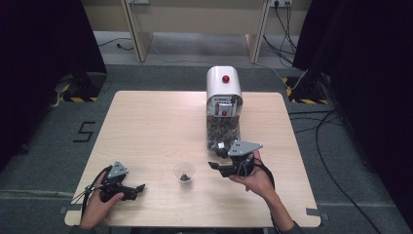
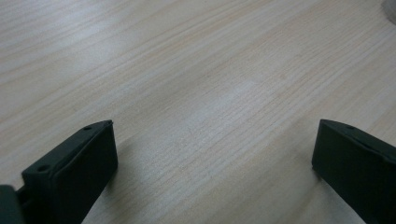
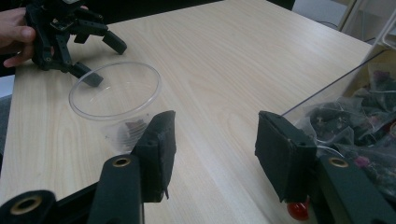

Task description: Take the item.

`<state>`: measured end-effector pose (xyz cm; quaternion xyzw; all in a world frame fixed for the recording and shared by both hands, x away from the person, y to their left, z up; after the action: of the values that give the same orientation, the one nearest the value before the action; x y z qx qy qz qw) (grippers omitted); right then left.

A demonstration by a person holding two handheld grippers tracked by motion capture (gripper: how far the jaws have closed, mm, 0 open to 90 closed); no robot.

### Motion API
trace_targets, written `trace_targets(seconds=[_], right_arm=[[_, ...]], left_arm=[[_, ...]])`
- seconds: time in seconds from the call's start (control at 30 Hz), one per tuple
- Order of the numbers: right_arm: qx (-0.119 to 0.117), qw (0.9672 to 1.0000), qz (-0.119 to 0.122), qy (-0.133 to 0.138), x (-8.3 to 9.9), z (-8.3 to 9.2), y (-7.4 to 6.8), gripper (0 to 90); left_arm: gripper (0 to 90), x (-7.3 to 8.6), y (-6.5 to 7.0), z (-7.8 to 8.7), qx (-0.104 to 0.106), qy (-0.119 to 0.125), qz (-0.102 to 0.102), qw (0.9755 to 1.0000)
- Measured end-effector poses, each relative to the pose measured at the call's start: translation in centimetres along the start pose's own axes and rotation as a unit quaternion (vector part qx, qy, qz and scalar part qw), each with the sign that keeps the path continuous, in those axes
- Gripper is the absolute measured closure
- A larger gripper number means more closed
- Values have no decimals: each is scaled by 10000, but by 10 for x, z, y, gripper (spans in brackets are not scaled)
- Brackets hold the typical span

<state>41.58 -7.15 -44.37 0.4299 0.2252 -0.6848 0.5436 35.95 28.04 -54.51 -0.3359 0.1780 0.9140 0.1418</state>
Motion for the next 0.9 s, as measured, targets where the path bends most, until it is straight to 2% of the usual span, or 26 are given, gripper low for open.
trace_targets(seconds=[0.27,0.37,0.7,0.9], right_arm=[[83,9999,-75,-7,6,6,3,468],[183,9998,-86,-53,10,9,5,460],[382,9987,-304,-155,33,25,12,446],[448,9979,-440,-148,39,33,10,444]], left_arm=[[0,0,0,0,0,0,0,10000],[0,0,0,0,0,1,0,10000],[0,0,0,0,1,0,-1,10000],[0,0,0,0,0,0,-1,10000]])
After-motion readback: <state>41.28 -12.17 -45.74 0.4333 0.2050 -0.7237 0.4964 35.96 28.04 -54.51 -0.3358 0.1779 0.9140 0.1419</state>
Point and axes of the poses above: each handheld gripper's, and its own axes: z roughly backward along the jaws, x roughly out of its underside, y roughly to its right, the point moved 6 cm from there along -z, roughly forward along the jaws, and after that the axes turned 14 degrees about z, right-handed, at the moved point
